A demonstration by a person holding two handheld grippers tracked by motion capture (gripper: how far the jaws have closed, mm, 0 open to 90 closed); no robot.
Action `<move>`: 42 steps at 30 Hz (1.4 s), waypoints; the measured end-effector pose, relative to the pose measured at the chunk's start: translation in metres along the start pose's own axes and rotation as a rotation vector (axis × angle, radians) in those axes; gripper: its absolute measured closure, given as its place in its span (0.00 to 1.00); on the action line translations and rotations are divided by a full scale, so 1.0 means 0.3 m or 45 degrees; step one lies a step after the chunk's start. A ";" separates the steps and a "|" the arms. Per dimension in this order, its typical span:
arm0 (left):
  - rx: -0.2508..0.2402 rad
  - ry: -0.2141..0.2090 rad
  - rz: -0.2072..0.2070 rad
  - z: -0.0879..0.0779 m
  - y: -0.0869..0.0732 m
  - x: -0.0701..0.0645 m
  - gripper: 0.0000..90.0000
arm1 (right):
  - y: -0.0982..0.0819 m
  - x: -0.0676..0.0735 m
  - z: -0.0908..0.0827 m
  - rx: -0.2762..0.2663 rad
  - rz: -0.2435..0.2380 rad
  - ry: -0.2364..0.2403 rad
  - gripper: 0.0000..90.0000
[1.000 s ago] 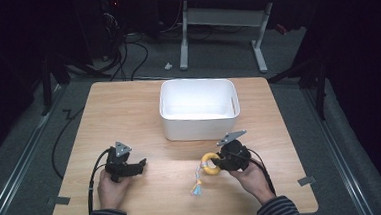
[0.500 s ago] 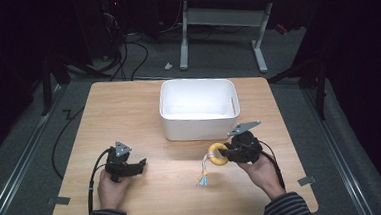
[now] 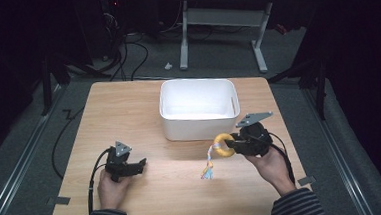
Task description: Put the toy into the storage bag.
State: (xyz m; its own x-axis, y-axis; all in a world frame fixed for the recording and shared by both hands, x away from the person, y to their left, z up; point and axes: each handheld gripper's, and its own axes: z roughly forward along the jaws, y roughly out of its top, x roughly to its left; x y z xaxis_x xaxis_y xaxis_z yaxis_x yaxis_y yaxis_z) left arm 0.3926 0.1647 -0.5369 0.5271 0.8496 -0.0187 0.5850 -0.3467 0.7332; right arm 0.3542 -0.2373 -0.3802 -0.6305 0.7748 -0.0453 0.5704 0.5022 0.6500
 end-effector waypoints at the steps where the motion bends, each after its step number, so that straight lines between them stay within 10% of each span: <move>1: 0.000 0.000 0.000 0.000 0.000 0.000 0.20 | 0.006 -0.001 -0.007 0.000 -0.003 -0.006 0.75; 42: 0.000 0.000 -0.001 0.000 0.000 0.000 0.20 | 0.318 -0.133 0.019 -0.045 0.096 -0.078 0.75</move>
State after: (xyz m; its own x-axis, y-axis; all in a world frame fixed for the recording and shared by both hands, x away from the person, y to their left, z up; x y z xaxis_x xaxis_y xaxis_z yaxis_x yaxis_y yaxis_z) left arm 0.3925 0.1647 -0.5369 0.5267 0.8498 -0.0192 0.5852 -0.3462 0.7333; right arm 0.4368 -0.2182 -0.3206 -0.5527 0.8324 -0.0407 0.5952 0.4284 0.6798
